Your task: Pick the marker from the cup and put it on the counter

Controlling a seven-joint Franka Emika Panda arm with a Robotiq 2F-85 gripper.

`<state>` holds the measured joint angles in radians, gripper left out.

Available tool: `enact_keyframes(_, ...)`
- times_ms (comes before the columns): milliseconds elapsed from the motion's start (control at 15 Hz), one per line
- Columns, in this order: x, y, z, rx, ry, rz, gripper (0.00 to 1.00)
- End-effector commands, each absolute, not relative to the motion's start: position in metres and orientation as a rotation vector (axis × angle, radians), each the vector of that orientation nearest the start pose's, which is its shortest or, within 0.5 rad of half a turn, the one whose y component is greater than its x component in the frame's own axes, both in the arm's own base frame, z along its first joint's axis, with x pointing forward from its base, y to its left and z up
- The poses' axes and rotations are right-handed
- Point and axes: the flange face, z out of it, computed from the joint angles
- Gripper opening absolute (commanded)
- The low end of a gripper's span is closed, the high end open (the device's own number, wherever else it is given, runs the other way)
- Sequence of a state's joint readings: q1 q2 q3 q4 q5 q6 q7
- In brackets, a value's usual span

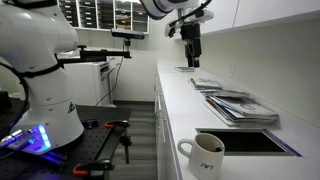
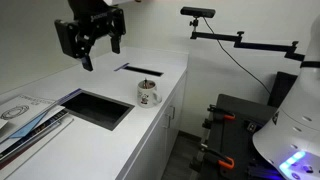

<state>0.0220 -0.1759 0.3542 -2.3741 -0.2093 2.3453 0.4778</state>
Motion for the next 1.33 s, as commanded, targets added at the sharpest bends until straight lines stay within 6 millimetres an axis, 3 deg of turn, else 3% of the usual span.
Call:
enact_keyframes(0,0.455,0.178,0.403,-3.268,-0.057,-0.346,1.0)
enact_keyframes(133,0.458,0.176,0.401,-3.27,-0.036,-0.338,1.0)
enact_keyframes(333,0.473,0.154,0.386,-3.291,0.175,-0.309,1.0)
enact_keyframes(800,0.52,0.042,0.285,-3.204,0.918,-0.17,1.0)
enact_keyframes(1000,0.537,0.012,0.253,-3.087,1.199,-0.151,0.79)
enact_keyframes(1267,0.545,-0.009,0.237,-2.989,1.396,-0.173,0.62)
